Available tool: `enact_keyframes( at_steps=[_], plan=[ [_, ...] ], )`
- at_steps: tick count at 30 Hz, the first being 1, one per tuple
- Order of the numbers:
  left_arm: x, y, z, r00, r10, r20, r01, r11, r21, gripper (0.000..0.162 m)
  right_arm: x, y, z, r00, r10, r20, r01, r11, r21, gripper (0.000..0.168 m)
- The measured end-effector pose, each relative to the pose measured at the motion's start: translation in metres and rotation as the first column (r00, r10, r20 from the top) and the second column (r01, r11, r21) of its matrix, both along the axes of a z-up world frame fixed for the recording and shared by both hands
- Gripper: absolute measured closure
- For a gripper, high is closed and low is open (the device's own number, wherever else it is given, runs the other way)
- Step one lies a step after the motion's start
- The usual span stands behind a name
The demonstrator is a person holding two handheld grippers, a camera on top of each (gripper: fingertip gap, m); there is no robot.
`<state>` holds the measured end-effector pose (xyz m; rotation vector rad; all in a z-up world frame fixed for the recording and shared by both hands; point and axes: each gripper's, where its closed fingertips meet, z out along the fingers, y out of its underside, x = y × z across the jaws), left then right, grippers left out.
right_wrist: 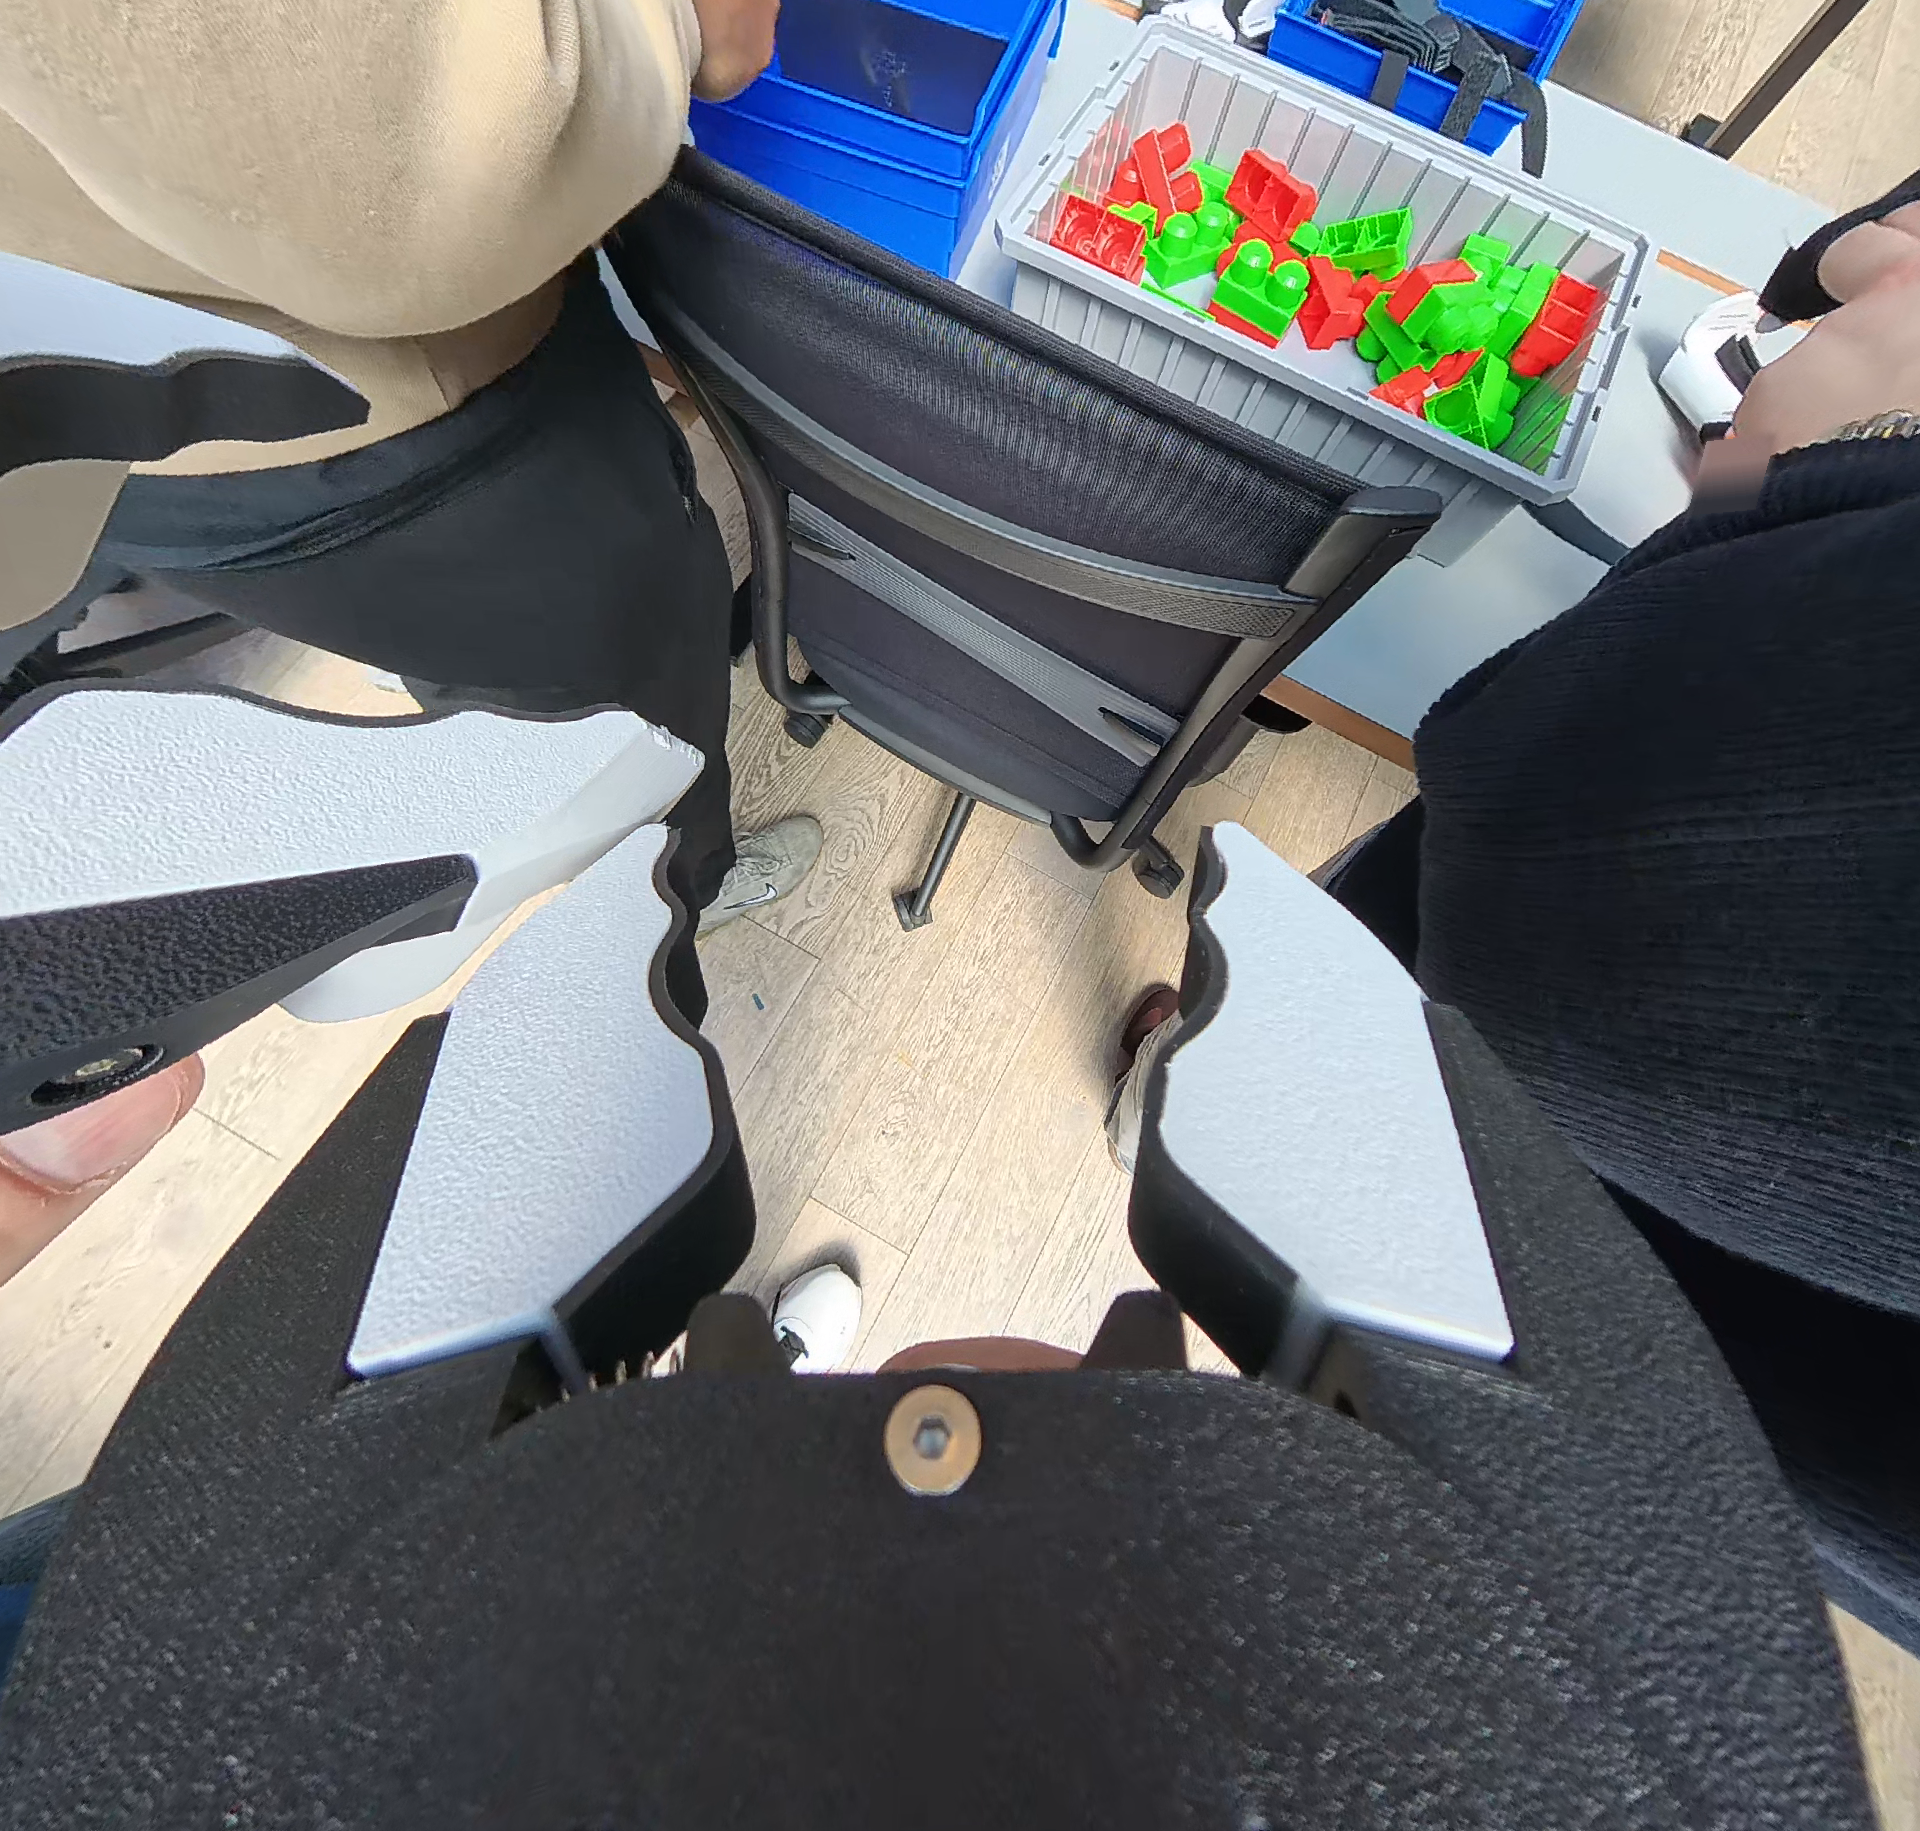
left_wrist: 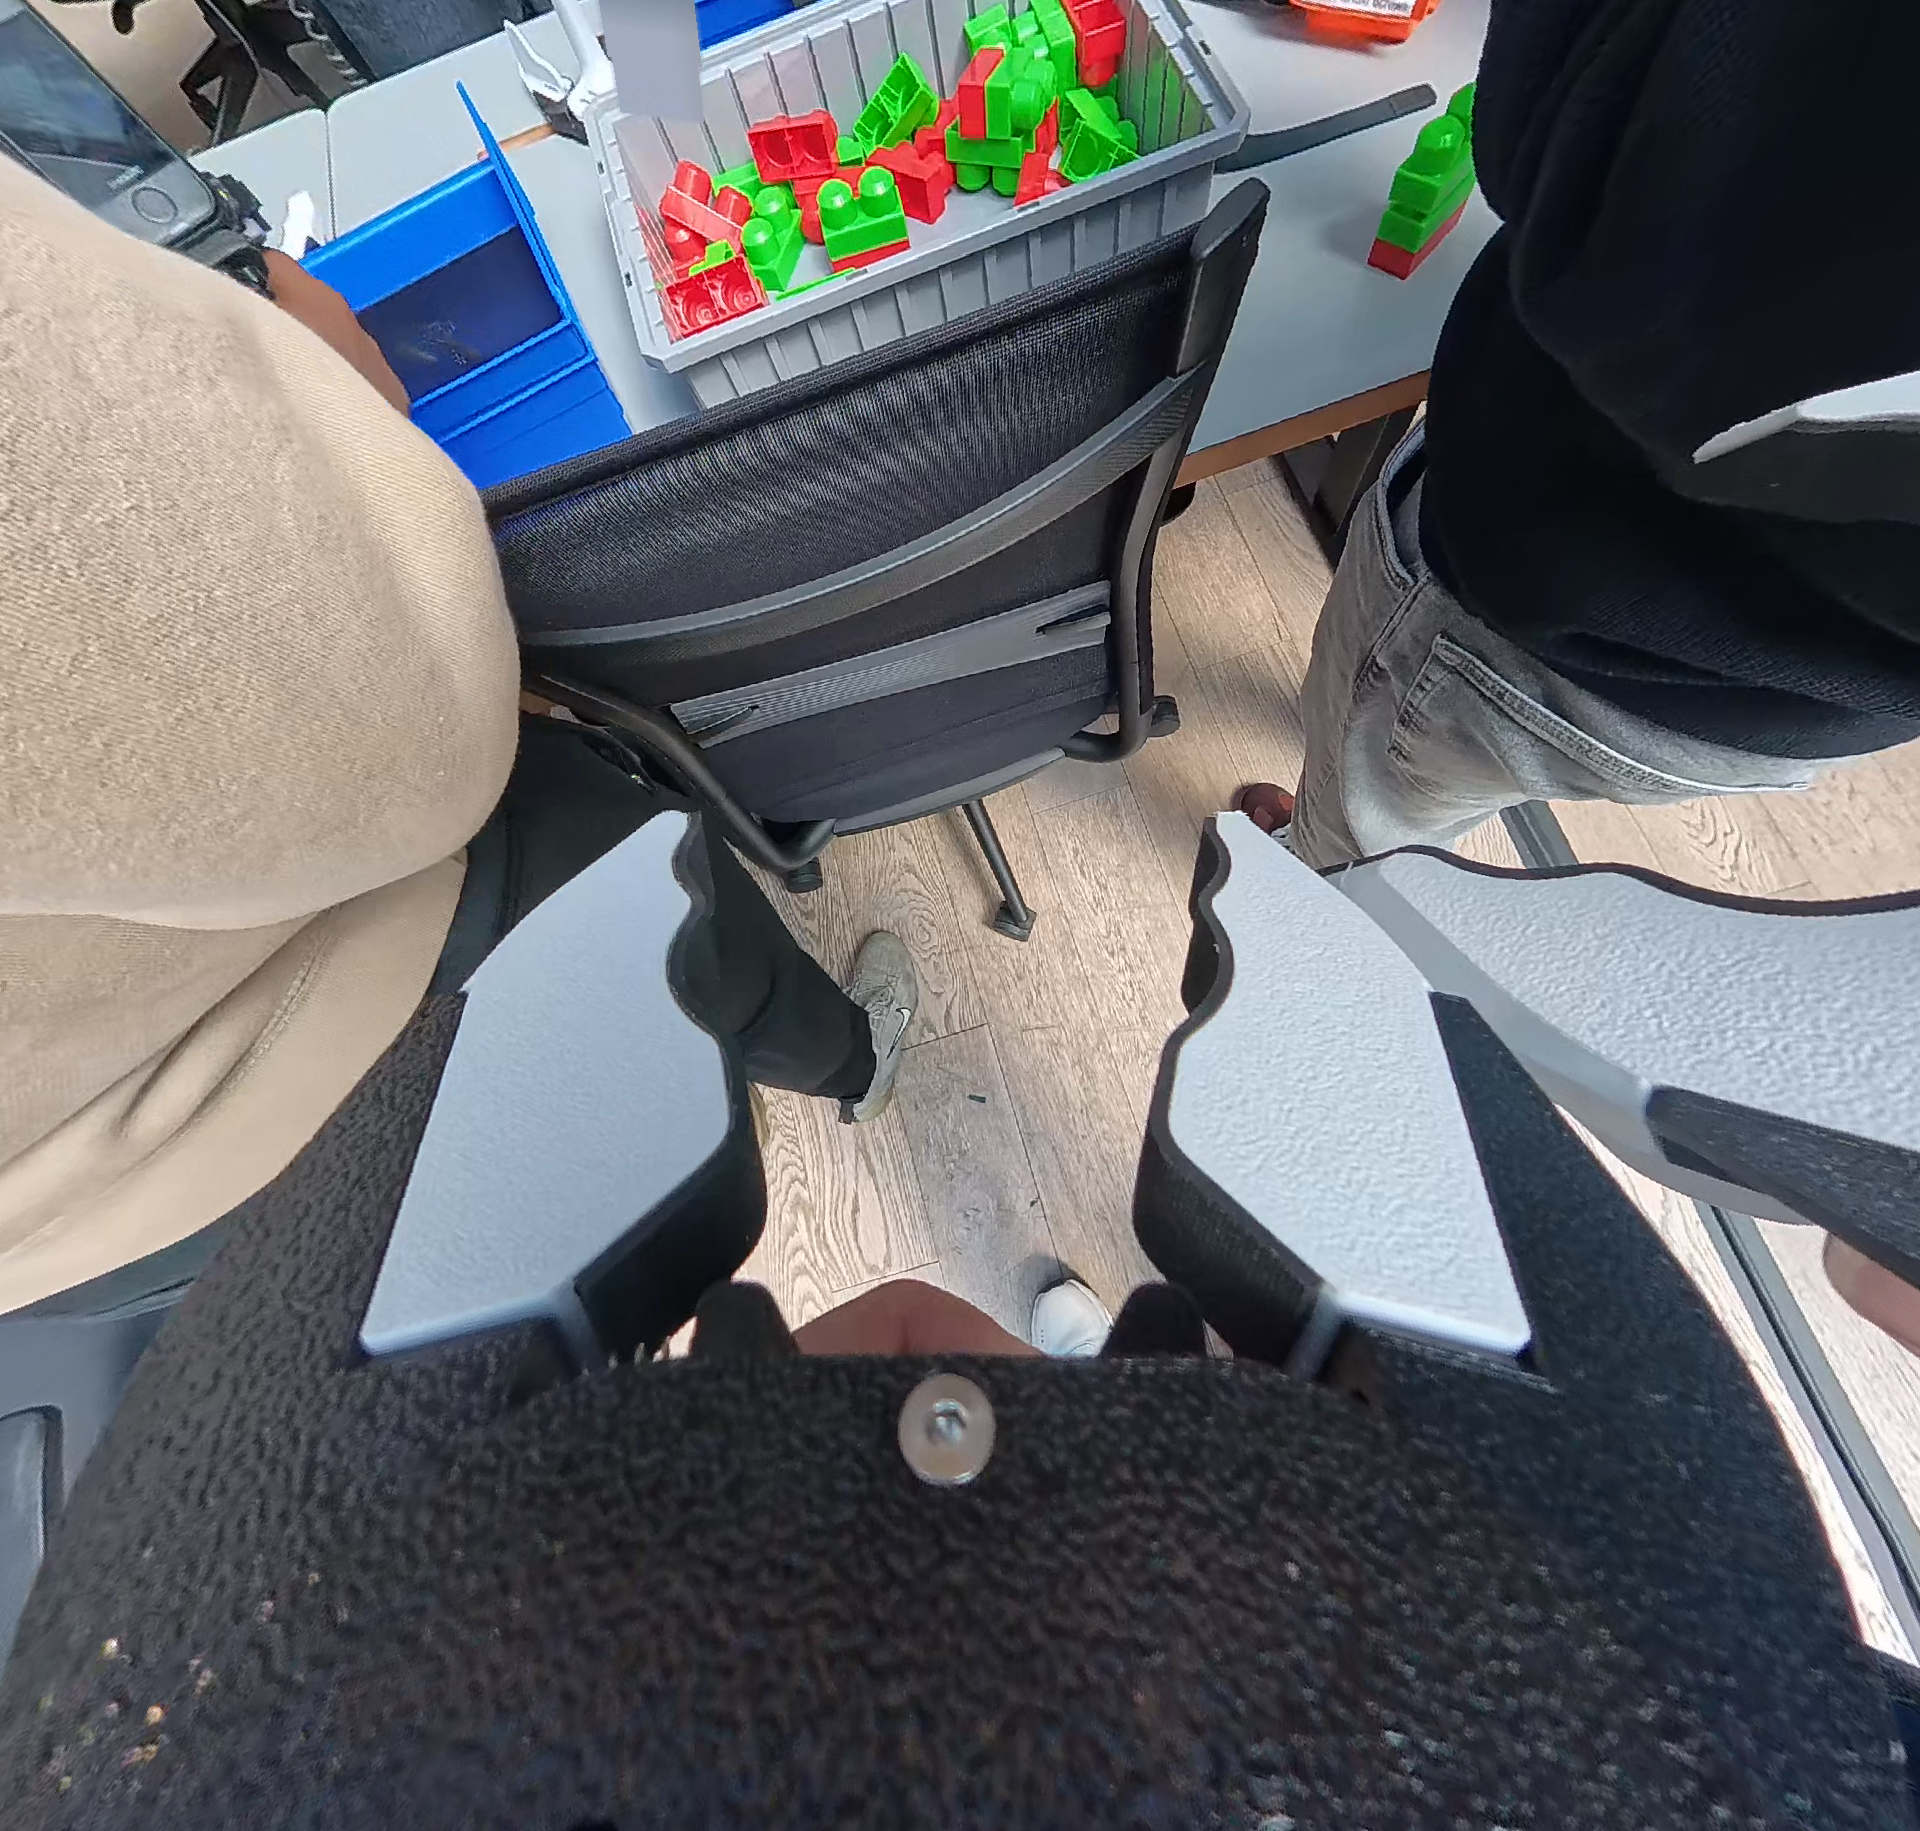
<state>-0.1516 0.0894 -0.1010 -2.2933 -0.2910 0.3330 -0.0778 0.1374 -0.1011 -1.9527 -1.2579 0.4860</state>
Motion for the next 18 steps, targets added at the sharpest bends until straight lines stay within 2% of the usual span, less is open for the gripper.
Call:
enact_keyframes(
  at_steps=[18],
  plan=[
    [-0.0083,0.0035,-0.0048,1.0,0.005,-0.003,-0.005,1.0,-0.014,0.074,-0.0093,0.006,-0.0041,1.0,0.006,0.011,-0.006,1.0,0.002,0.078]
  ],
)
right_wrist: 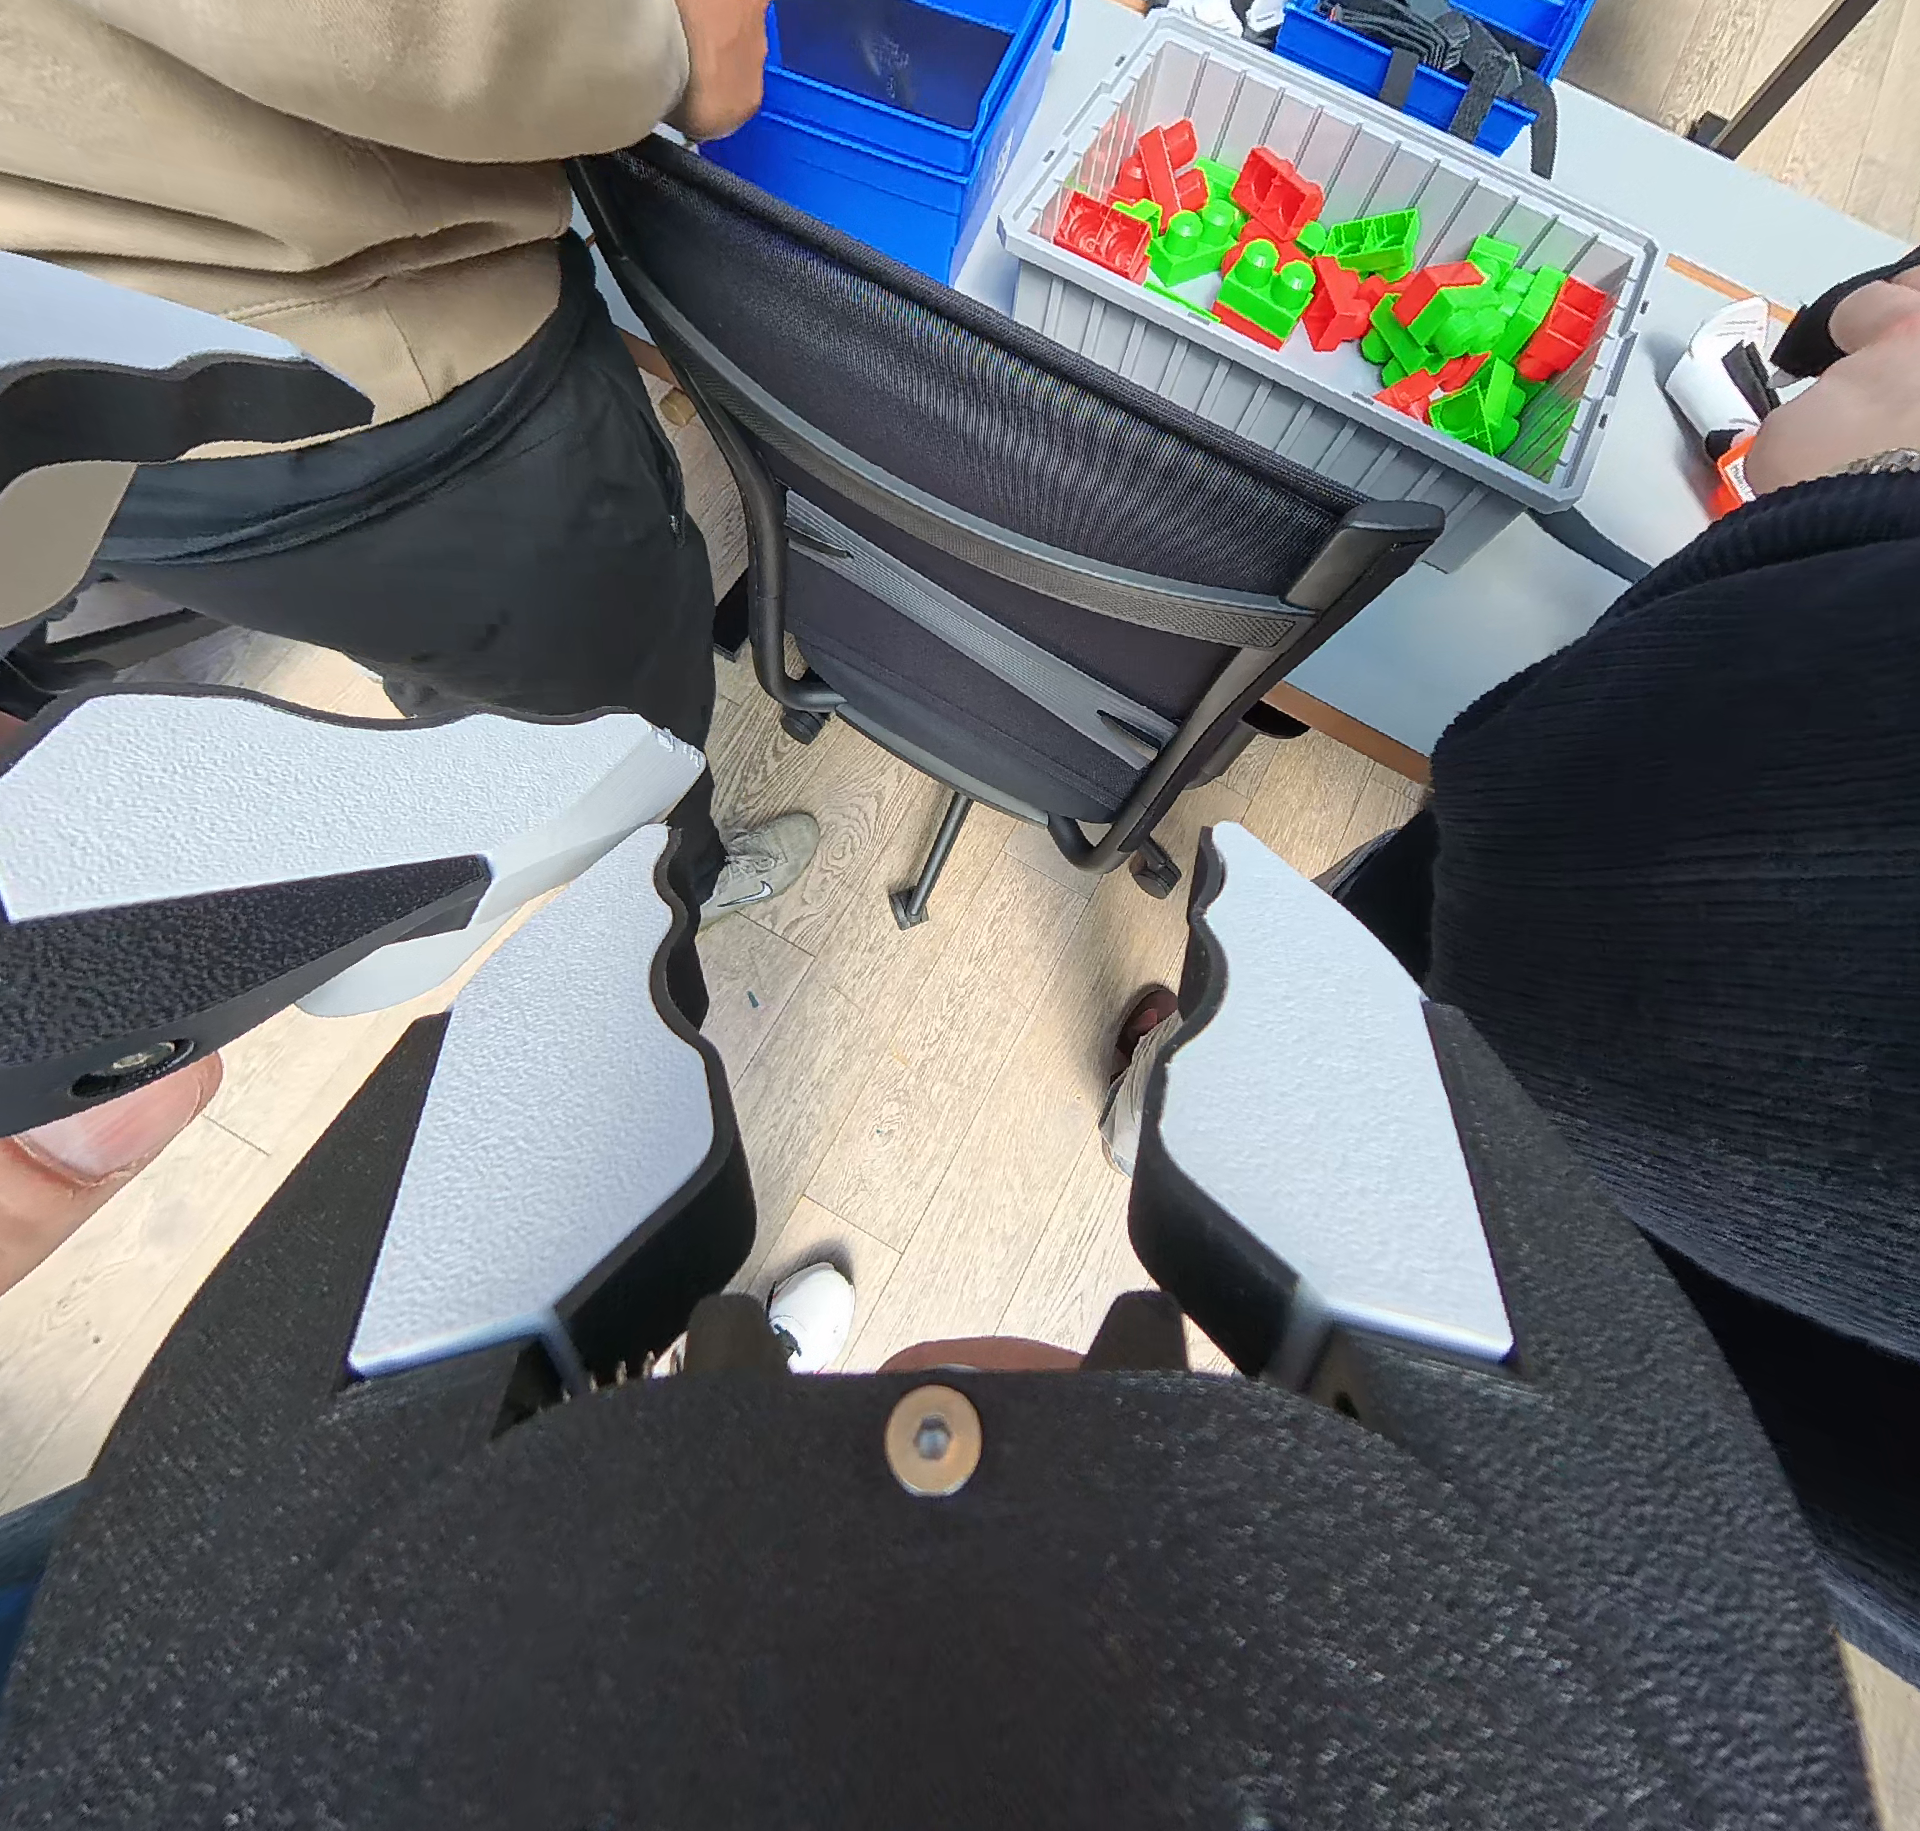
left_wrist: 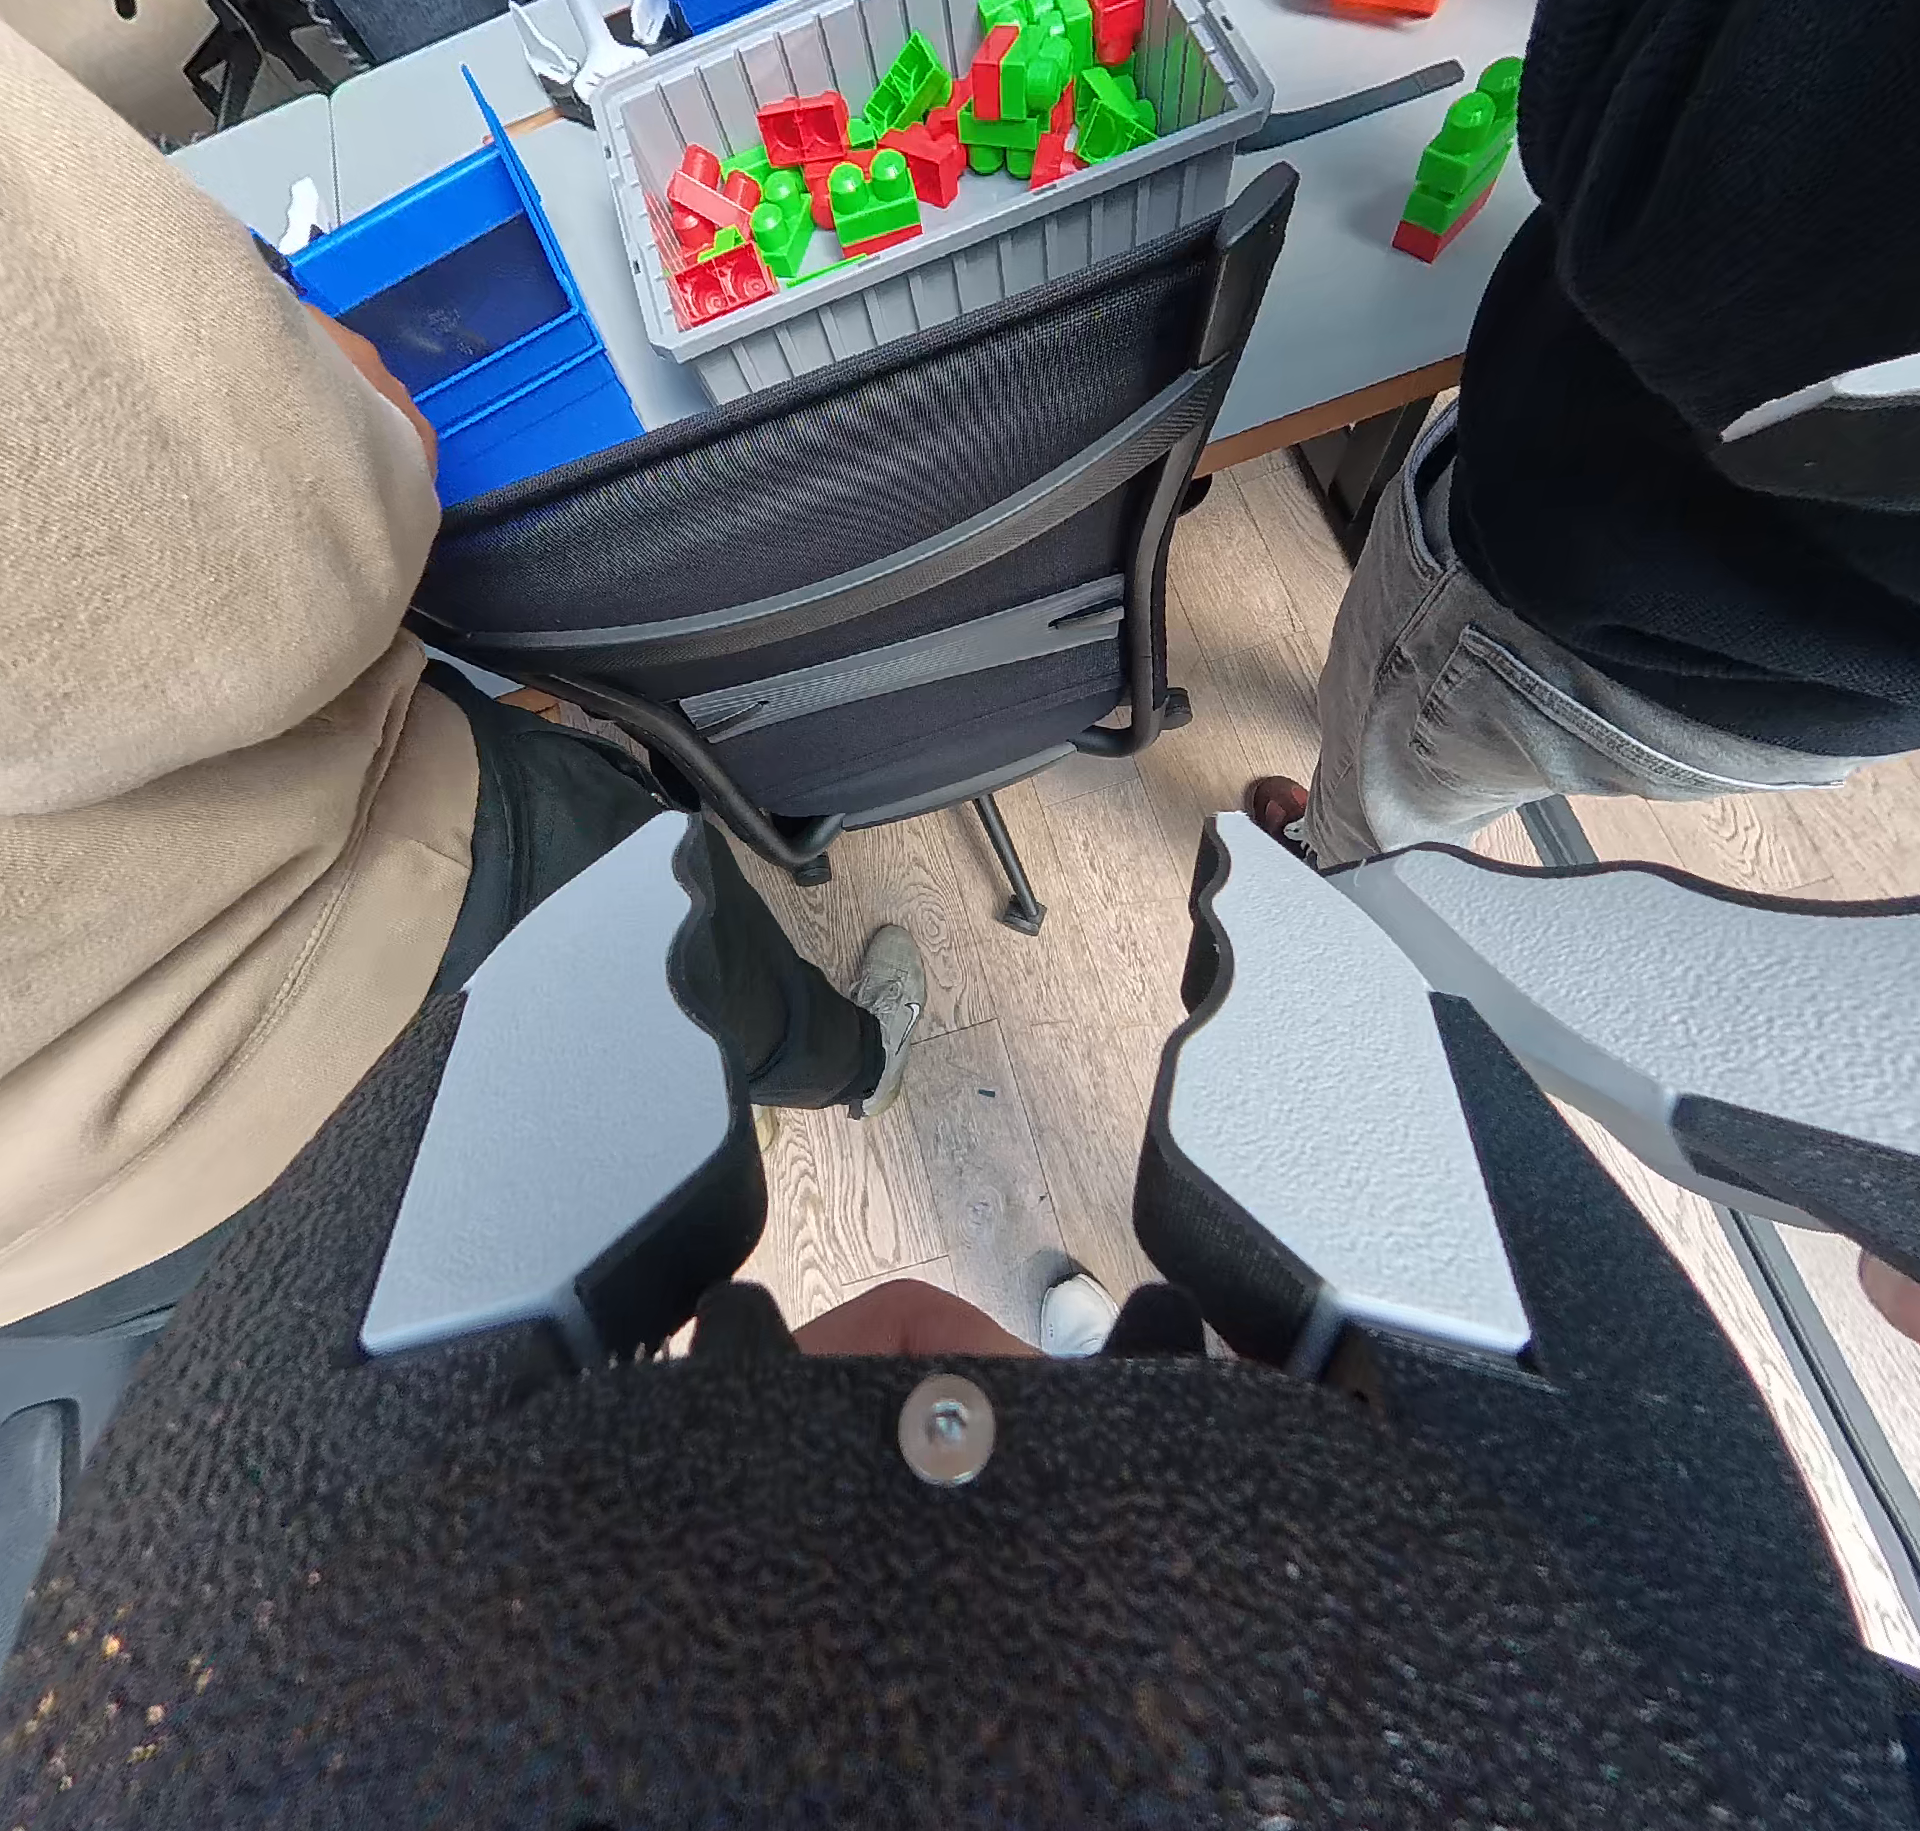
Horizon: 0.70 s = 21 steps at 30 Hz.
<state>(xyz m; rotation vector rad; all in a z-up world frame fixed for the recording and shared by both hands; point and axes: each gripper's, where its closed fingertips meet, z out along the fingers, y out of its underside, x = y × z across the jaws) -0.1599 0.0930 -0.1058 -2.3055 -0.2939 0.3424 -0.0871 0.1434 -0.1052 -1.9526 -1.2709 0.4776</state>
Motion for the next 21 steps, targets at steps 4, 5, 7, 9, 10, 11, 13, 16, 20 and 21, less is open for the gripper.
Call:
enact_keyframes(
  at_steps=[4,5,7,9,10,11,13,16,20,21],
  plan=[
    [-0.001,0.001,-0.002,1.0,0.001,-0.001,-0.001,1.0,-0.004,0.076,-0.001,0.002,-0.001,1.0,0.0,0.0,0.0,1.0,0.001,0.078],
    [-0.001,0.001,-0.002,1.0,0.002,0.0,-0.002,1.0,-0.005,0.076,-0.001,0.001,-0.001,1.0,0.001,0.001,-0.001,1.0,0.0,0.078],
    [0.0,0.001,-0.003,1.0,0.002,0.003,-0.002,1.0,-0.006,0.076,-0.001,0.003,-0.002,1.0,-0.002,0.0,0.002,1.0,0.001,0.078],
    [0.001,0.001,-0.004,1.0,0.003,0.006,-0.003,1.0,-0.009,0.075,0.0,0.005,-0.003,1.0,-0.016,-0.001,0.016,1.0,0.006,0.077],
    [0.001,0.001,-0.006,1.0,0.003,0.009,-0.003,1.0,-0.011,0.075,0.001,0.005,-0.003,1.0,-0.026,-0.003,0.026,1.0,0.012,0.077],
    [0.002,0.001,-0.007,1.0,0.006,0.01,-0.006,1.0,-0.015,0.075,0.002,0.006,-0.004,0.999,-0.032,-0.002,0.033,0.999,0.018,0.077],
    [0.003,0.0,-0.01,1.0,0.012,0.007,-0.012,1.0,-0.026,0.075,0.005,0.006,-0.006,0.999,-0.049,0.0,0.049,0.998,0.031,0.077],
    [0.002,0.0,-0.015,1.0,0.024,0.016,-0.023,0.999,-0.031,0.075,0.009,0.006,-0.01,0.998,-0.056,0.008,0.055,0.998,0.027,0.077],
    [0.001,0.002,-0.015,0.999,0.032,0.023,-0.031,0.999,-0.028,0.075,0.012,0.005,-0.01,0.998,-0.057,0.002,0.057,0.998,0.02,0.077],
    [0.002,0.003,-0.016,0.999,0.033,0.027,-0.032,0.999,-0.03,0.075,0.013,0.005,-0.012,0.998,-0.057,0.006,0.057,0.998,0.015,0.077]
  ],
)
